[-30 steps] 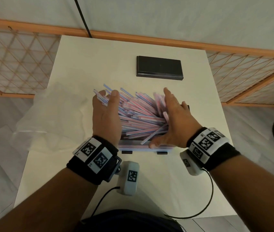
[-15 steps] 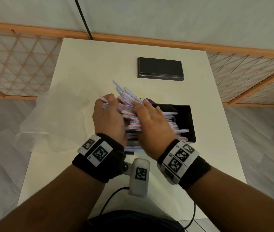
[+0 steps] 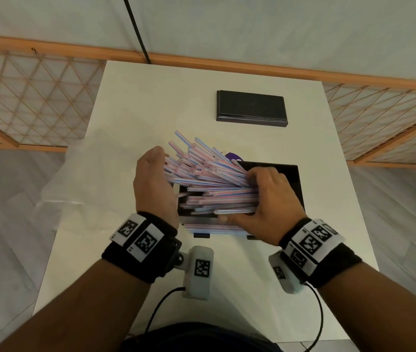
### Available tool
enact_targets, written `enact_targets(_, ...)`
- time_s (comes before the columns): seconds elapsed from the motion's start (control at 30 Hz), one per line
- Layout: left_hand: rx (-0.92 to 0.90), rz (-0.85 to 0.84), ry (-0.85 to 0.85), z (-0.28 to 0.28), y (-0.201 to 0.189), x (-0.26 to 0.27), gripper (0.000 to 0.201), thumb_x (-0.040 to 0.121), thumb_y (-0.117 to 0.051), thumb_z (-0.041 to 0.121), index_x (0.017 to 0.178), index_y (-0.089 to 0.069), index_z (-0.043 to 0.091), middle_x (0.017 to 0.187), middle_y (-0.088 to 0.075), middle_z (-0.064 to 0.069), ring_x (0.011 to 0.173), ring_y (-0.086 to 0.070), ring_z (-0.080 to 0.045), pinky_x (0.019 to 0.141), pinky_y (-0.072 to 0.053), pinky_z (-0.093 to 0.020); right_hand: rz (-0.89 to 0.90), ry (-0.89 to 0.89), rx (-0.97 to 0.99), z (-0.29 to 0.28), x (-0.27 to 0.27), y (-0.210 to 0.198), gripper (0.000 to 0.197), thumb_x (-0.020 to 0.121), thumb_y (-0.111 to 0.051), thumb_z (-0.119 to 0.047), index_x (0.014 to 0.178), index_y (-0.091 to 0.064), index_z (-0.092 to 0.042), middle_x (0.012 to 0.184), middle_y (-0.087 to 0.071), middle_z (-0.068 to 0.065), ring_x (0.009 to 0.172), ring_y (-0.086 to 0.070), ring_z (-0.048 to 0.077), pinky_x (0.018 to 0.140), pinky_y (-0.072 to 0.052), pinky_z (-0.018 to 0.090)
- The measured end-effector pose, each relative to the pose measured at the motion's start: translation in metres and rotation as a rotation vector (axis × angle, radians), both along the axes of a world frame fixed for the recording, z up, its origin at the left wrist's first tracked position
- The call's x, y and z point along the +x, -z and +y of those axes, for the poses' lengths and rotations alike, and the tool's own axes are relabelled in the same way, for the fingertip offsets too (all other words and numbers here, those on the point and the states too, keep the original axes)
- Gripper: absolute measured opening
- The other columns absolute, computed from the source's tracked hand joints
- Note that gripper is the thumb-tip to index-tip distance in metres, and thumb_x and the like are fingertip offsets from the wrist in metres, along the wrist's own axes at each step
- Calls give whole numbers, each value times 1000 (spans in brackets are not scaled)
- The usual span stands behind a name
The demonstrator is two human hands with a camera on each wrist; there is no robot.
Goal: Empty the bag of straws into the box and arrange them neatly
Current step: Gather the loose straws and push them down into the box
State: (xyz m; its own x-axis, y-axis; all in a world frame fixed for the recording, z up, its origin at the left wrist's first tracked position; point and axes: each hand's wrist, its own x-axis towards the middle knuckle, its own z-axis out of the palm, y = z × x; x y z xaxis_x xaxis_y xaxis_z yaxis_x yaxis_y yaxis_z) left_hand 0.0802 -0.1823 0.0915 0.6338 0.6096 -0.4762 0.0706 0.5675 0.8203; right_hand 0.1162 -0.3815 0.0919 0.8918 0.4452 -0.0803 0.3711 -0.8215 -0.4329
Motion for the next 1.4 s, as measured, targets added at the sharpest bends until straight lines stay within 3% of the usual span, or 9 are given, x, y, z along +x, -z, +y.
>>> enact_targets(0.1,86,103,91,-4,5,4,47,71,-55,77,93,-73,40,116,-72,2,120,-66,-31,109,-48,-60,50,-48,-89,4,6,7,102,49,-43,-98,123,-44,-27,116,-49,-7,104,-47,18,96,-46,46)
enact_targets(0.43,148,178,177,-4,14,2,115,48,-42,110,123,-73,29,129,-73,-2,123,-67,-31,110,-48,-57,103,-128,-97,28,20,3,74,49,-50,-97,90,-46,-36,92,-54,-14,86,-52,15,86,-48,42)
enact_targets(0.57,1,117,122,-7,4,1,93,59,-51,93,122,-73,28,126,-75,-3,119,-70,-30,108,-50,-57,107,-193,-9,29,19,5,70,55,-60,-89,97,-61,-33,92,-51,-10,89,-50,14,85,-47,34)
enact_targets(0.73,-40,47,128,-3,11,-8,110,54,-67,96,134,-65,21,132,-71,-8,123,-68,-34,108,-49,-59,170,-237,4,26,23,6,70,56,-57,-90,100,-60,-35,96,-57,-10,93,-53,15,88,-49,38)
enact_targets(0.87,203,172,166,6,2,-21,80,64,-59,84,114,-60,21,119,-70,-5,106,-70,-24,88,-54,-46,137,-186,-91,27,22,9,82,50,-45,-97,101,-55,-33,98,-48,-10,95,-48,17,91,-46,42)
enact_targets(1.0,524,362,556,27,-9,-33,102,40,-69,97,98,-54,14,95,-66,-5,74,-67,-21,74,-52,-43,100,-82,-132,31,19,7,89,48,-42,-99,103,-45,-29,101,-44,-10,95,-43,15,91,-48,42)
enact_targets(1.13,913,516,842,32,-25,-37,57,66,-90,57,78,-52,16,78,-63,4,68,-56,-11,60,-39,-27,99,-41,-129,34,16,2,82,45,-47,-99,94,-32,-34,99,-43,-11,92,-40,13,89,-47,42)
enact_targets(1.3,1088,445,767,27,-30,-37,44,80,-85,26,61,-48,14,67,-66,-8,65,-60,-26,55,-39,-26,90,-40,-137,34,15,-5,93,36,-44,-101,99,-34,-32,104,-42,-10,97,-41,14,92,-42,42)
enact_targets(1.4,1175,432,734,29,-40,-38,21,78,-81,19,66,-65,16,67,-65,5,65,-59,-6,56,-36,-13,56,-43,-168,31,15,-5,100,37,-43,-102,105,-37,-29,108,-43,-7,100,-44,18,93,-43,45)
